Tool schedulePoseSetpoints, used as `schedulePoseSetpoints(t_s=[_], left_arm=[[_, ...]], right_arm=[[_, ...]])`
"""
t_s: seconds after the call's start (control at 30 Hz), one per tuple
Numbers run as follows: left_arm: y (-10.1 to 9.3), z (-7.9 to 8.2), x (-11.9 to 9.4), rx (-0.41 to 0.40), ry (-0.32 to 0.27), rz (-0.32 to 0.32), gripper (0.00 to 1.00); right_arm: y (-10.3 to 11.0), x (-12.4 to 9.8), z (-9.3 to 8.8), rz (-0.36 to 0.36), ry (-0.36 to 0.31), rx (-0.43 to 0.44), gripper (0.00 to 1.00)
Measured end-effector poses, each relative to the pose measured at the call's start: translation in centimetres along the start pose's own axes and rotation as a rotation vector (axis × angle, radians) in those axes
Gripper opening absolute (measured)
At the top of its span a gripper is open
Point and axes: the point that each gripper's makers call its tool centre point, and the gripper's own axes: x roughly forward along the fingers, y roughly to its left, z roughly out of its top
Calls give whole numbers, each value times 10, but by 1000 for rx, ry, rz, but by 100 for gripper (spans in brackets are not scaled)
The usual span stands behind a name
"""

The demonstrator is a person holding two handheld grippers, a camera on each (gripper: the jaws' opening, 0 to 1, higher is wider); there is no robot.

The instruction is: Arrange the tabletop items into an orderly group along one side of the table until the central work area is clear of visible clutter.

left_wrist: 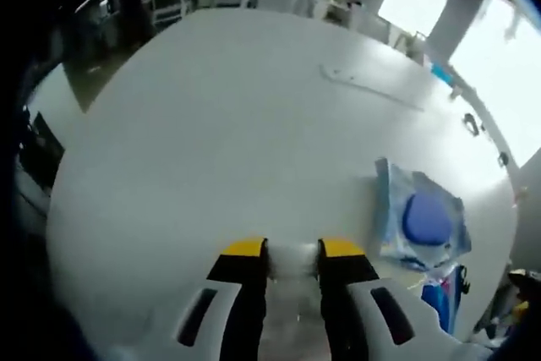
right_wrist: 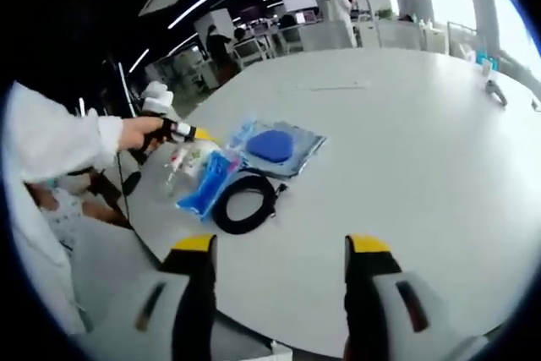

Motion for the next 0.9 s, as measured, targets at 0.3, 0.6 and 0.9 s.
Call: schedulePoseSetpoints(t_s=[0.3, 0.6, 0.9], left_arm=[[-2, 1, -50, -19, -77, 15, 18], [-12, -7, -83, -1, -140, 19, 18], [-12, -22, -97, -28, -168, -4, 18]], right_arm=[[4, -20, 9, 25, -52, -63, 59], [5, -44, 4, 16, -88, -99, 58], [8, -51, -4, 14, -94, -101, 57]])
